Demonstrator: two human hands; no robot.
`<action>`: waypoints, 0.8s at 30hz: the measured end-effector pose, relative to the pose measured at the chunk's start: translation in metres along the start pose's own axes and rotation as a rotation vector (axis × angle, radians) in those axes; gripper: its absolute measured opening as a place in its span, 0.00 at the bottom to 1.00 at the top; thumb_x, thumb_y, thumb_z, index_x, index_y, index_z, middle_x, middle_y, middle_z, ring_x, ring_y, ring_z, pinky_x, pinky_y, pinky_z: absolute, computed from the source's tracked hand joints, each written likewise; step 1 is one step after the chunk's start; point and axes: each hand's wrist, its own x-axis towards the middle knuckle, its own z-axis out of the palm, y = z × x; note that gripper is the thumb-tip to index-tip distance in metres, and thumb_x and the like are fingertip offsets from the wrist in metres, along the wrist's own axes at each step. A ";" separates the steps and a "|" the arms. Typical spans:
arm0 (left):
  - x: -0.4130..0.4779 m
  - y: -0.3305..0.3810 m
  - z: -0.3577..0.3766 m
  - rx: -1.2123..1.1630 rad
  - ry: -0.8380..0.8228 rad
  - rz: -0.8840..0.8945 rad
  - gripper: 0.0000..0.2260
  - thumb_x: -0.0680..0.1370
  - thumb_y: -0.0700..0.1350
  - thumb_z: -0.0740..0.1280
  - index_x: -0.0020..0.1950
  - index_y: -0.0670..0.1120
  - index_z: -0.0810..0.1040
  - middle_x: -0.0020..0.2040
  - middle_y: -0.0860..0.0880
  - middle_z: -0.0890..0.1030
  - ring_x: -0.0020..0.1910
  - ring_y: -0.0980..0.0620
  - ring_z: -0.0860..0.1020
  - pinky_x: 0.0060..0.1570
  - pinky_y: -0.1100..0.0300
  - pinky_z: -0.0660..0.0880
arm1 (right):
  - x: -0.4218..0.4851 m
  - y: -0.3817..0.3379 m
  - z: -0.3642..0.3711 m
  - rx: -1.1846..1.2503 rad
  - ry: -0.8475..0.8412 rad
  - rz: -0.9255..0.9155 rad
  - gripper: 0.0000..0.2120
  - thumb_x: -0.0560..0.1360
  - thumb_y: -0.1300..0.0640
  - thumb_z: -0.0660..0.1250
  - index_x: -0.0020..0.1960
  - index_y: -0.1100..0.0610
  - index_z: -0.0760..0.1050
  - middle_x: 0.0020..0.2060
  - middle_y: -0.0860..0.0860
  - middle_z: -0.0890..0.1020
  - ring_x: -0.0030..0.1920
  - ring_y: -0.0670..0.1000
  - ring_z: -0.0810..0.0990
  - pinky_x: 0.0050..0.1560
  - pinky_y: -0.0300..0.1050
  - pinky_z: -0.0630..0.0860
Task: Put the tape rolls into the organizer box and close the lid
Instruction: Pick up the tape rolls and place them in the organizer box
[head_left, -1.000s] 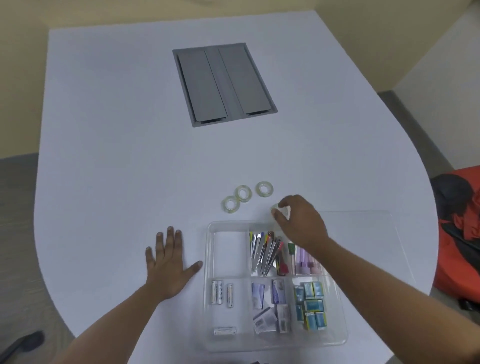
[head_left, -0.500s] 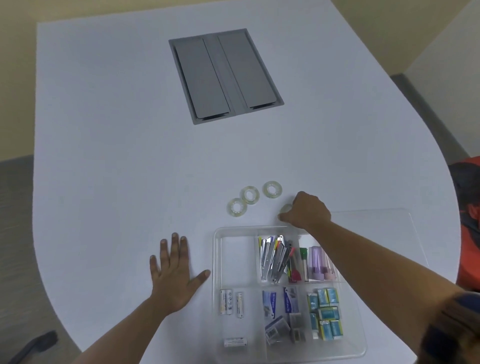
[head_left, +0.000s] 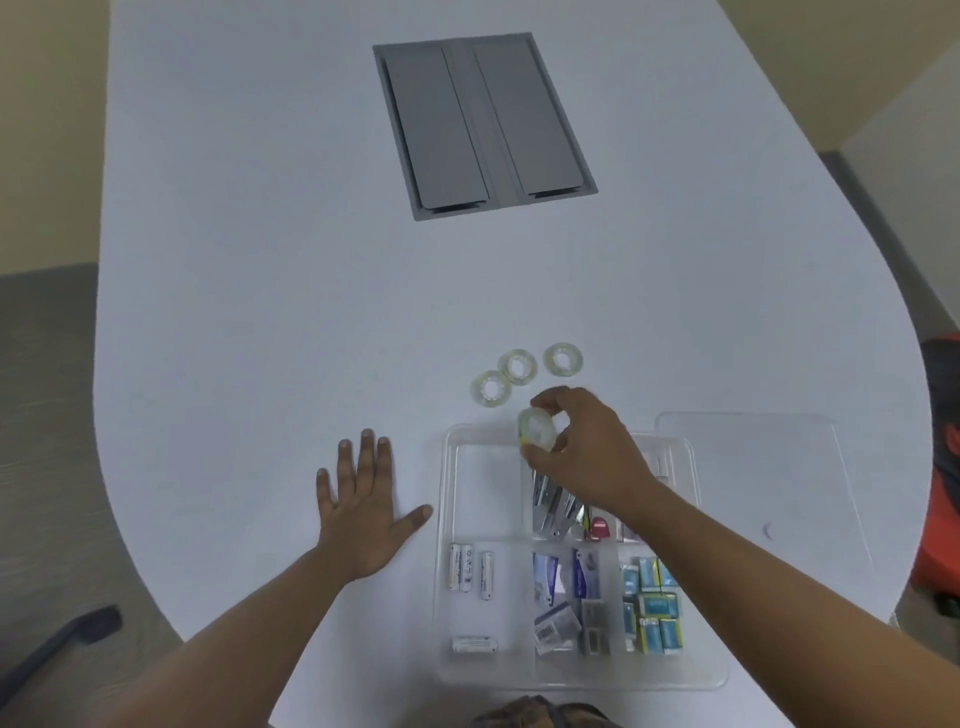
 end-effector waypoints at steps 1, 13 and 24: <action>0.000 0.000 0.000 -0.001 0.001 -0.001 0.46 0.69 0.76 0.44 0.68 0.51 0.20 0.69 0.54 0.19 0.68 0.50 0.20 0.69 0.41 0.31 | -0.006 -0.002 0.005 -0.010 -0.024 -0.009 0.23 0.67 0.48 0.75 0.60 0.47 0.72 0.54 0.46 0.76 0.42 0.48 0.79 0.47 0.49 0.78; -0.003 0.002 -0.001 -0.011 0.016 -0.004 0.45 0.67 0.76 0.41 0.69 0.50 0.23 0.71 0.53 0.22 0.70 0.48 0.22 0.70 0.41 0.32 | -0.025 -0.008 0.051 -0.593 -0.255 -0.105 0.24 0.71 0.44 0.72 0.65 0.48 0.72 0.59 0.48 0.77 0.53 0.55 0.80 0.48 0.50 0.76; -0.002 0.001 0.002 -0.022 0.039 0.002 0.45 0.67 0.76 0.42 0.70 0.50 0.24 0.72 0.53 0.23 0.70 0.49 0.23 0.70 0.41 0.32 | -0.018 -0.002 0.064 -0.700 -0.311 -0.123 0.21 0.73 0.45 0.71 0.61 0.53 0.73 0.53 0.51 0.79 0.50 0.56 0.81 0.42 0.48 0.74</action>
